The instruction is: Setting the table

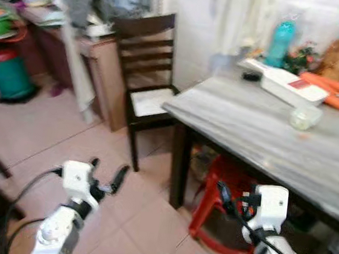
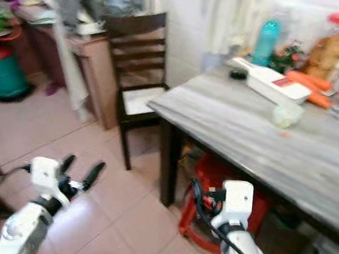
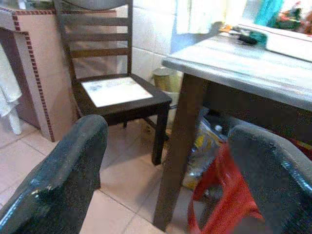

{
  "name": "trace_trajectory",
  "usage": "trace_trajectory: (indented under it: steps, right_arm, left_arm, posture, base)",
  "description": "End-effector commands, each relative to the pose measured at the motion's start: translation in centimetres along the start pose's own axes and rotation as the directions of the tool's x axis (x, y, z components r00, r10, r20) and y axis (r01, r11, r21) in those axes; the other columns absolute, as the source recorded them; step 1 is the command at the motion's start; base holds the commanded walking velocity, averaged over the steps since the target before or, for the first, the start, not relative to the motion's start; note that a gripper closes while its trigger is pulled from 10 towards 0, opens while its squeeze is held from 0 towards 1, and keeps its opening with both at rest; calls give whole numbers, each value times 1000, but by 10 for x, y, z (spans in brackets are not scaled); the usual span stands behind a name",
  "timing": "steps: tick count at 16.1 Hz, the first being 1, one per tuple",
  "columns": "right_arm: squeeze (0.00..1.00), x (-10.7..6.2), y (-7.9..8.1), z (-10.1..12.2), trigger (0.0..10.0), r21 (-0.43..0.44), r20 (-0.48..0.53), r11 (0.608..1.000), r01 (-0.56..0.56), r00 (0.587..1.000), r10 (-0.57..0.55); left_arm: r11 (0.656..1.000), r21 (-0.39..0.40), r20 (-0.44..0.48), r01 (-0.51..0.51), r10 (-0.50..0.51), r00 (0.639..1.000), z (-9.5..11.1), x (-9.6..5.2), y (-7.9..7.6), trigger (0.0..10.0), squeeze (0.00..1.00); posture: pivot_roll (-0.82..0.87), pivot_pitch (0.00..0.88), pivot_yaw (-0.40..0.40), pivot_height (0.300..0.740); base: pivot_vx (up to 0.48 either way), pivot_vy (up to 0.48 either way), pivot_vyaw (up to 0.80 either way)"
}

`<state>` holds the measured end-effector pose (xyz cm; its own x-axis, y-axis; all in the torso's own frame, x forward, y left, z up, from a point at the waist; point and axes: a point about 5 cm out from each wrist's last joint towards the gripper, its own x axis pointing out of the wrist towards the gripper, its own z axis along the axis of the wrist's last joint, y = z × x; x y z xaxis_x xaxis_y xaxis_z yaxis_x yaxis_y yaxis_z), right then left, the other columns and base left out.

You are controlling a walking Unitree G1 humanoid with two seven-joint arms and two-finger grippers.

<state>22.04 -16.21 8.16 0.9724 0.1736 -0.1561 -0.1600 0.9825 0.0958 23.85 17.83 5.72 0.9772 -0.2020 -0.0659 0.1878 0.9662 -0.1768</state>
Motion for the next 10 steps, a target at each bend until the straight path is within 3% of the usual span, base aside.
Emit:
trace_trajectory:
  steps: [1,5,10]
  right_arm:
    - [0,0,2,18,10000,-61,79,998,5,997,0]
    - [0,-8,-5,42,10000,-150,185,984,91,981,-62]
    - [0,-8,-9,43,10000,-165,189,977,134,977,-102]
  left_arm:
    - [1000,15,76,-23,22,997,18,7,-2,10000,0]
    - [997,30,142,-67,62,988,34,4,-2,10000,0]
    - [990,60,80,-125,120,990,27,4,5,10000,0]
  posture:
    - [-62,0,71,740]
    - [-77,0,73,740]
    - [-78,0,76,740]
  base:
    - [0,0,0]
    - [0,0,0]
    - [0,0,0]
